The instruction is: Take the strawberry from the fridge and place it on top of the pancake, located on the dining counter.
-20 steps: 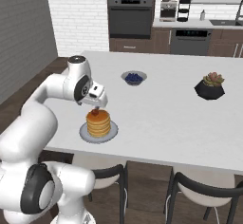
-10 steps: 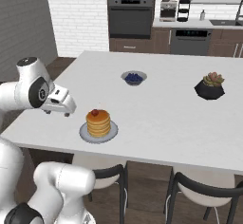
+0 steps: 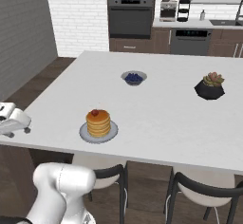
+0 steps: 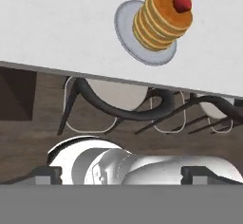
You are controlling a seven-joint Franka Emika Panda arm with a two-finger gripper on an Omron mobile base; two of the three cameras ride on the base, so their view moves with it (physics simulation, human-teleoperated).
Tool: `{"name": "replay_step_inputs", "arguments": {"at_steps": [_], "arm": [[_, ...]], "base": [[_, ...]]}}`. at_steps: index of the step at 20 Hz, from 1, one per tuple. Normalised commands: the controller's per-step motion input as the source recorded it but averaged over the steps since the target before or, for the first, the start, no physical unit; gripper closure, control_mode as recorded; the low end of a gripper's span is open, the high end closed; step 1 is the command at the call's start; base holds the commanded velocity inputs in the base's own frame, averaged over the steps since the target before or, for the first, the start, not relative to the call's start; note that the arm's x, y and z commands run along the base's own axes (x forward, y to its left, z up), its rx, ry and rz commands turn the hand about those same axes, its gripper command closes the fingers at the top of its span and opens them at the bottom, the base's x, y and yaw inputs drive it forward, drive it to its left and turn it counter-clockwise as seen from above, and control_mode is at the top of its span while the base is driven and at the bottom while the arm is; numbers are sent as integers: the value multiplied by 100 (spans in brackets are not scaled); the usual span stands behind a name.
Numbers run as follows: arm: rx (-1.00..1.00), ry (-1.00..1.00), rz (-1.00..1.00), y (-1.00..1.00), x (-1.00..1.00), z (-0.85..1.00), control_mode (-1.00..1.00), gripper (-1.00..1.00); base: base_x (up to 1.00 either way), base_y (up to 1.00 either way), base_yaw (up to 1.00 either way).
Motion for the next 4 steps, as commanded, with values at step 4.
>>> {"name": "replay_step_inputs", "arguments": {"at_steps": [4], "arm": [[-17,26,10,46,-7,-42,-100,-100]], "base": [[0,0,0]]}}
